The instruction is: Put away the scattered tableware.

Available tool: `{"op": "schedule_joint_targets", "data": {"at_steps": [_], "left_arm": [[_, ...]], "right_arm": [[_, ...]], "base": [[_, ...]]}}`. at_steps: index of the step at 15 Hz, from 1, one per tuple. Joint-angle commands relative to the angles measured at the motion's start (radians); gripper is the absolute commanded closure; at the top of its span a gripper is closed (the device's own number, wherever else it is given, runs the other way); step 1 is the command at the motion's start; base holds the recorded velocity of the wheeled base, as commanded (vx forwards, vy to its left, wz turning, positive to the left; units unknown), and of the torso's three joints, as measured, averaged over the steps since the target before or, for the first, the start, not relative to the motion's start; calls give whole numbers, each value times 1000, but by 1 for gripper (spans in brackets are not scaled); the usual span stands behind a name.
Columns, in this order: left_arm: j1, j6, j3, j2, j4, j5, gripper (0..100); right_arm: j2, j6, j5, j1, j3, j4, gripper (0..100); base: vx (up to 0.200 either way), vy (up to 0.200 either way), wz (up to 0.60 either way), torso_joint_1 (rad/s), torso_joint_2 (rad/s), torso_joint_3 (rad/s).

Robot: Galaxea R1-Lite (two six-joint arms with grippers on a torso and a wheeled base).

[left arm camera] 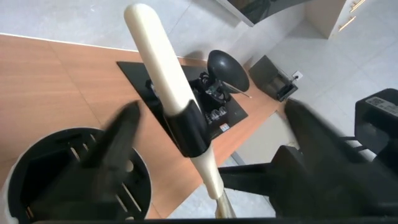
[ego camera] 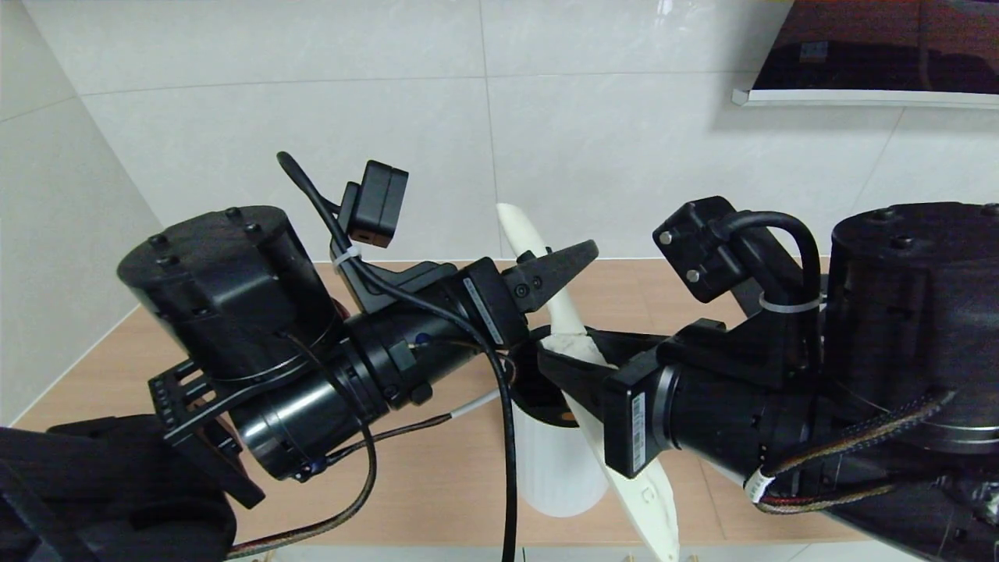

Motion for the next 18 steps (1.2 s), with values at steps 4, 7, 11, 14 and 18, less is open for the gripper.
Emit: {"op": "schedule_joint_targets", "data": {"at_steps": [4,7,11,14,18], "left_arm": [[0,0,-1,5,1,1,100],[0,2,1,9,-1,2,100],[0,28,-1,-1,-11,17,100],[-1,89,-16,-21,-11,74,100],[3,95,-119,-144,156,152,100]], "right_arm": [[-7,1,1,1,3,-2,100],[-8,4,-1,1,5,-20,100],[-11,4,-2,0,9,-40,100],[-19,10,-4,0,14,-83,0],[-131,1,2,-98,34,-132,0]], "base": [[0,0,0,0,0,0],[0,0,0,0,0,0],[0,0,0,0,0,0],[0,0,0,0,0,0],[0,0,0,0,0,0]]}}
